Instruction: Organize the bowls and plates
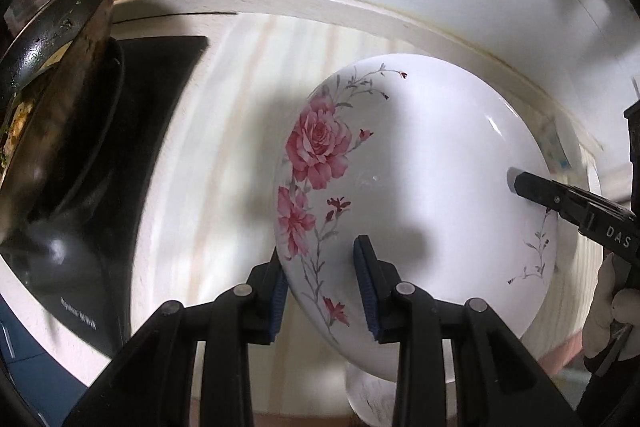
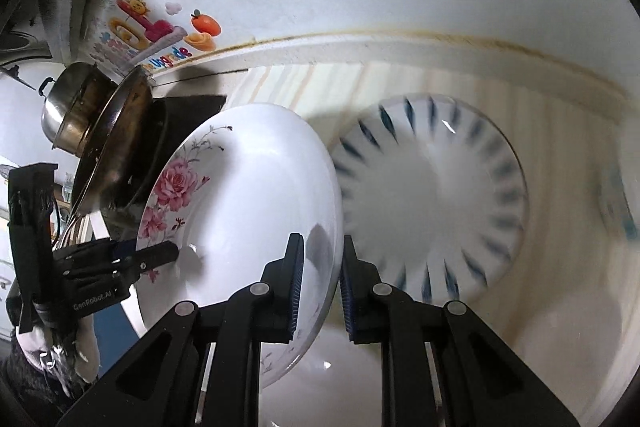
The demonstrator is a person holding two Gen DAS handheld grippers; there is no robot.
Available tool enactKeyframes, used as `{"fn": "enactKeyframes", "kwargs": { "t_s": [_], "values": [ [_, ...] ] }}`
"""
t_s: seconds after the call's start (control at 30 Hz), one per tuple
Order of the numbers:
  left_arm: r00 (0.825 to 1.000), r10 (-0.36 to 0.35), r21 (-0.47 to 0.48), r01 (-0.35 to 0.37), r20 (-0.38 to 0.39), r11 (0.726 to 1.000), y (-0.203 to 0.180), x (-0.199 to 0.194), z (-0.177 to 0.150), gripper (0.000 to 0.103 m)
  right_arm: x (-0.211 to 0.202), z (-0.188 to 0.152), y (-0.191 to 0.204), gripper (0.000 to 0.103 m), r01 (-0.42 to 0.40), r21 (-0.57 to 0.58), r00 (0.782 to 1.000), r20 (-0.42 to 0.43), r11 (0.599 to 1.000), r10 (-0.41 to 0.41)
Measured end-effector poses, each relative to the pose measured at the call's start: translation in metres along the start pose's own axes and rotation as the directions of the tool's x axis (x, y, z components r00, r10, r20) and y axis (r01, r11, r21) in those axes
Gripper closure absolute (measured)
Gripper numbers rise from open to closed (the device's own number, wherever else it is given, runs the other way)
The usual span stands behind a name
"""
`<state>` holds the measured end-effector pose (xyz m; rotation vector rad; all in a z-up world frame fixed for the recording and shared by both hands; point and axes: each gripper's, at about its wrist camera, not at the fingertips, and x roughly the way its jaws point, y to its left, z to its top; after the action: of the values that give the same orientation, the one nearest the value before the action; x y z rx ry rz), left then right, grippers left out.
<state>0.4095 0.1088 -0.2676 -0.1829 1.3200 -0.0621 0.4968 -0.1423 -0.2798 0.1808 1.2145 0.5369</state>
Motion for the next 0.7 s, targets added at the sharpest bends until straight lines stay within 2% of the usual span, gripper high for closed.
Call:
{"fn": "enactKeyframes", "kwargs": {
  "t_s": [0.2, 0.43, 0.7],
  "values": [
    [0.998, -0.036, 0.055, 0.039, -0.056, 0.998, -0.024, -0.002, -0.05, 0.072, -0.041, -0.074, -0.018, 0.084, 0.002, 0.061, 1.0, 0.008, 0.998, -0.002],
    [0.992, -0.009, 0.106, 0.023, -0.125, 0.994, -0.039, 0.02, -0.081, 0.072, -0.04, -0.15, -0.038, 0.084, 0.002, 0.118, 0.999, -0.049, 0.993, 0.004],
    [0.986, 0.048, 0.165, -0.022, -0.158, 0.986, -0.049, 0.036, -0.095, 0.072, -0.021, -0.185, -0.046, 0.084, 0.006, 0.132, 0.996, -0.09, 0.991, 0.006]
  ]
}}
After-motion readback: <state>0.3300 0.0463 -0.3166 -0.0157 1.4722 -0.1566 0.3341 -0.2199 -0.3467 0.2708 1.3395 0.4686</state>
